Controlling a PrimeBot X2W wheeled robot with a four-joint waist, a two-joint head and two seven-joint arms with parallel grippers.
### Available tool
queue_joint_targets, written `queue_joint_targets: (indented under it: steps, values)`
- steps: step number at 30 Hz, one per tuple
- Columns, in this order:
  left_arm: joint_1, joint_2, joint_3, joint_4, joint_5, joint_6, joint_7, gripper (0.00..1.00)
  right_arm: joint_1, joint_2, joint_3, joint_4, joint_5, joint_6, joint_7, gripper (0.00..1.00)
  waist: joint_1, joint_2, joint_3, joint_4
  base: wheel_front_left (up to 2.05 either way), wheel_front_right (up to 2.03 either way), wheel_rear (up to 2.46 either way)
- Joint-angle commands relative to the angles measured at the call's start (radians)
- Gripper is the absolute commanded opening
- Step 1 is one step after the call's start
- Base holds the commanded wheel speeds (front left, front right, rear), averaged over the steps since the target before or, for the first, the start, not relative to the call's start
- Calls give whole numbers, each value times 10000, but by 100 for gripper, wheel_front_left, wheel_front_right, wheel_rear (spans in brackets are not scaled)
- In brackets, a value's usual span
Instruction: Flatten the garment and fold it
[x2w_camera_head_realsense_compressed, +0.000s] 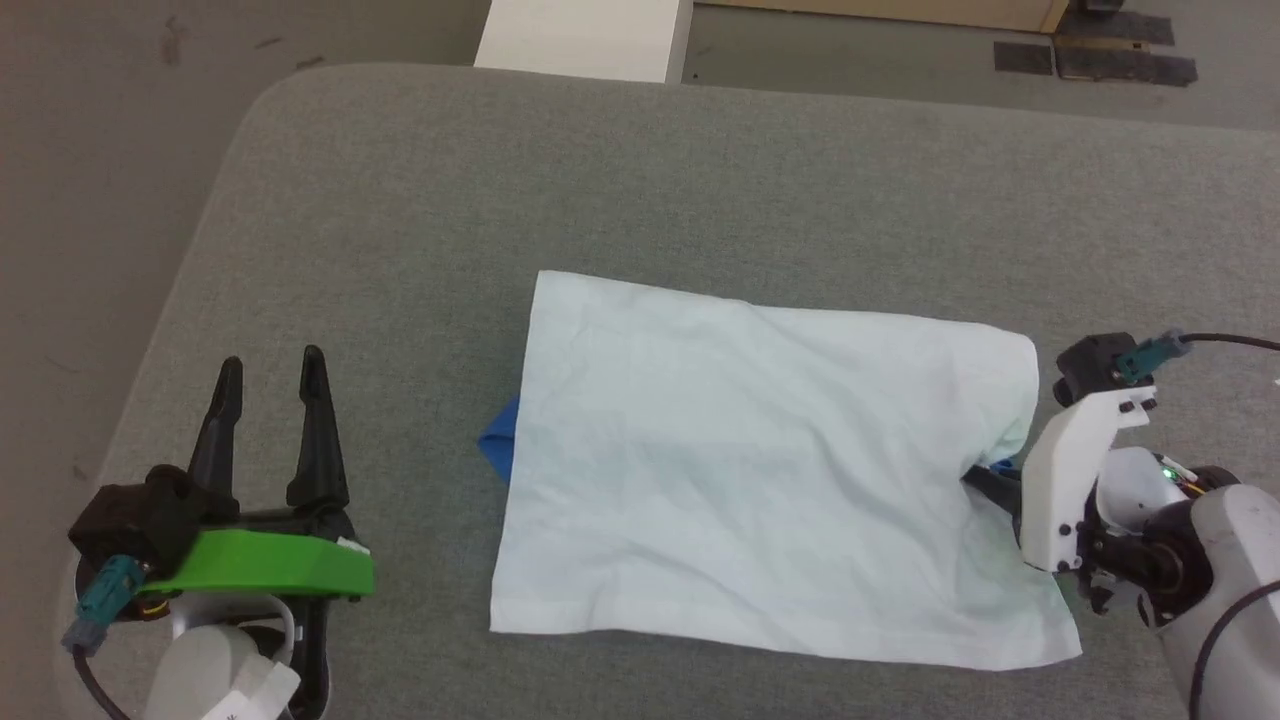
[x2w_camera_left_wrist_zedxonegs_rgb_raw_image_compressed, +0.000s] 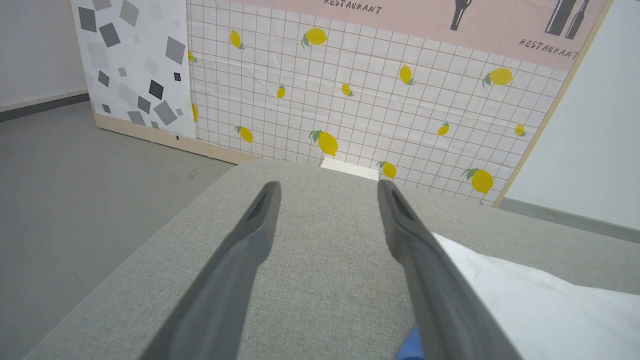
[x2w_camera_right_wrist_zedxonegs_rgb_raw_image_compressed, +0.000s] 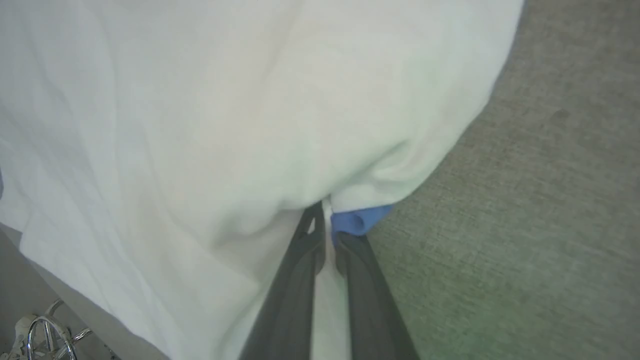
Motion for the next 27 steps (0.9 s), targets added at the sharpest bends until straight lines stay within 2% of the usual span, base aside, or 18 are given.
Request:
queue_joint_targets:
  steps: [1, 4, 9, 14, 19, 23, 27]
  values:
    - [81, -60, 15, -1, 122, -61, -37, 100, 332, -195, -124, 190, -39, -6, 25, 0, -1, -1, -127, -49, 0, 0, 0]
    - [147, -121, 43, 26, 169, -82, -37, 100, 503, -586, -582, 228, -249, -6, 98, 0, -1, -1, -244, -81, 0, 0, 0]
    - [256, -198, 34, 100, 221, -112, -37, 100, 722, -1020, -1923, 295, -787, -6, 207, 0, -1, -1, -351, -120, 0, 0, 0]
    - [260, -239, -12, 171, 194, -132, -37, 100, 850, -1160, -3304, 215, -1605, -6, 397, 0, -1, -1, -343, -91, 0, 0, 0]
    - [226, -247, -62, 283, 152, -144, -37, 100, 855, -916, -4355, -89, -2409, -6, 594, 0, -1, -1, -334, -63, 0, 0, 0]
    - [276, -258, -62, 345, 137, -149, -38, 100, 909, -702, -4104, -728, -2560, -6, 1238, 0, -1, -1, -418, -102, 0, 0, 0]
    - [336, -265, -45, 376, 147, -152, -38, 100, 1105, -928, -3236, -1918, -2385, -6, 2075, 0, -1, -1, -564, -181, 0, 0, 0]
